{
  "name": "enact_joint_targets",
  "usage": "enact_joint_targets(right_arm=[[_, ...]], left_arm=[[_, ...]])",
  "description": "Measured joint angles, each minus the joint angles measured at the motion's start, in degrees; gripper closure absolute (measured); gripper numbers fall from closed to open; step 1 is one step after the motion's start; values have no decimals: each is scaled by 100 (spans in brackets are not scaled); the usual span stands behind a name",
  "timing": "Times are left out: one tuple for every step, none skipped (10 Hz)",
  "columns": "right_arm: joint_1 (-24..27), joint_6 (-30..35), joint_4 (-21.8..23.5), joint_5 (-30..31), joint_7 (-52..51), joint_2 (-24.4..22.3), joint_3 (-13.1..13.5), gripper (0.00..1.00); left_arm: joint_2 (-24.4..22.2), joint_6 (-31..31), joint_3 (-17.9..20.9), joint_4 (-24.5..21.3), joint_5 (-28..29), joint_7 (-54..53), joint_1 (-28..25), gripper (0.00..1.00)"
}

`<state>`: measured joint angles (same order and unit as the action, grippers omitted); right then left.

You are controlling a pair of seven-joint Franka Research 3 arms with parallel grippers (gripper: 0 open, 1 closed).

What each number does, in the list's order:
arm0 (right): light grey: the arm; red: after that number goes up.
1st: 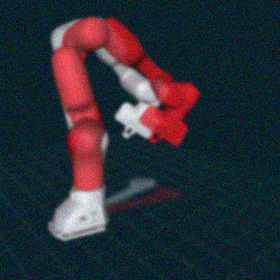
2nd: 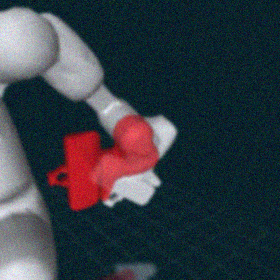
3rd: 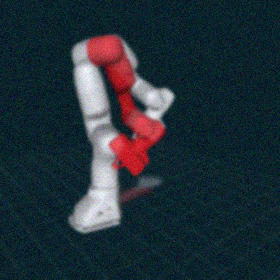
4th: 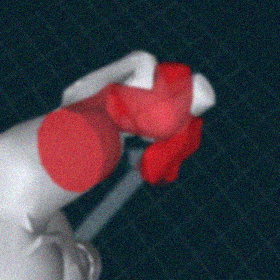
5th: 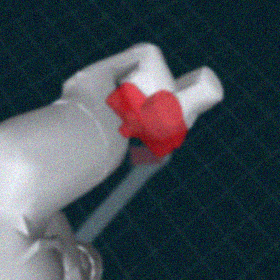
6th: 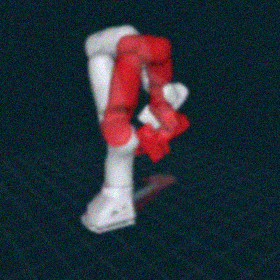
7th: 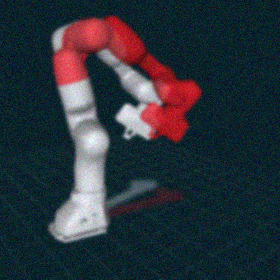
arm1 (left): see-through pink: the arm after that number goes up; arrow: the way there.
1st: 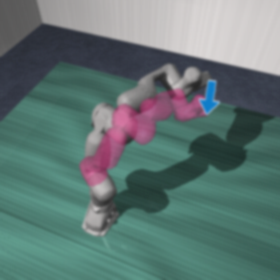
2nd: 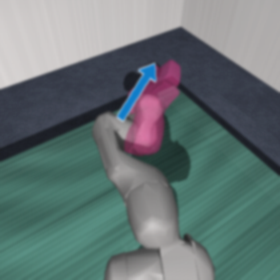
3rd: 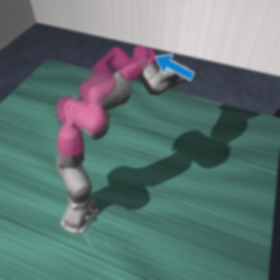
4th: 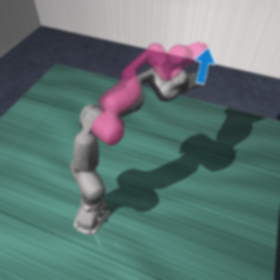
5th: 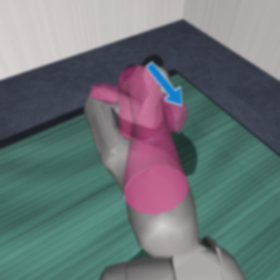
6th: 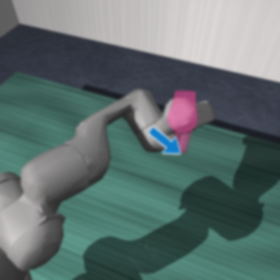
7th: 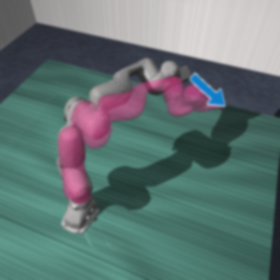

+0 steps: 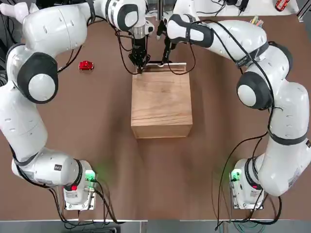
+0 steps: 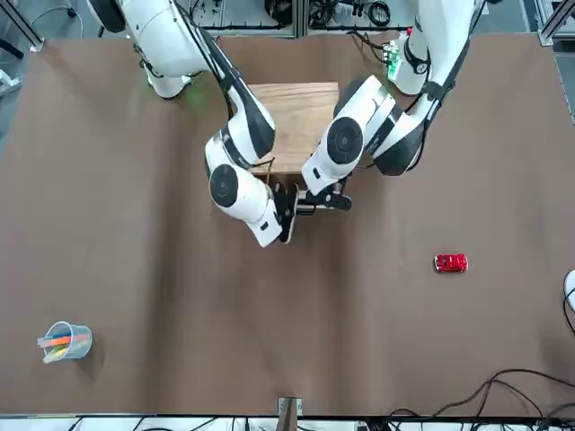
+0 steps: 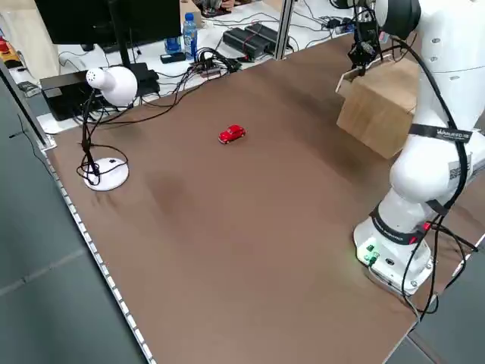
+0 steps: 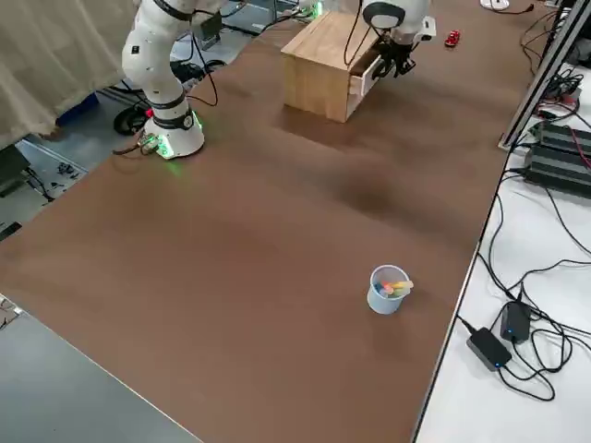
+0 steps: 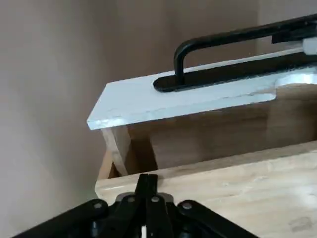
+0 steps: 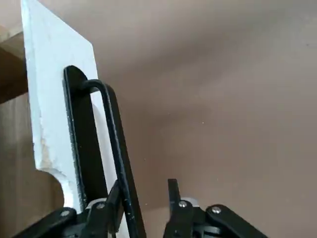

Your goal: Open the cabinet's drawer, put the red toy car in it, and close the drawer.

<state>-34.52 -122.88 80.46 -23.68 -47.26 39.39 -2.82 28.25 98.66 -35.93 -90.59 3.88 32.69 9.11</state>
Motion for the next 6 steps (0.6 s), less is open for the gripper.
enact_joint_targets(right_arm=[[11, -14, 2, -5, 71, 0, -1, 58], [16, -20, 1, -6, 145, 0, -1, 58], [24, -26, -4, -7, 208, 0, -1, 58], [31, -35, -10, -7, 289, 0, 1, 57], [38, -42, -22, -8, 379, 0, 15, 56], [40, -47, -32, -13, 475, 1, 26, 56]], left_arm=[[0, 0, 0, 0, 0, 0, 0, 99], [0, 0, 0, 0, 0, 0, 0, 99], [0, 0, 0, 0, 0, 0, -1, 99], [0, 0, 0, 0, 0, 0, -1, 99], [0, 0, 0, 0, 0, 0, -1, 99], [0, 0, 0, 0, 0, 0, -1, 99]])
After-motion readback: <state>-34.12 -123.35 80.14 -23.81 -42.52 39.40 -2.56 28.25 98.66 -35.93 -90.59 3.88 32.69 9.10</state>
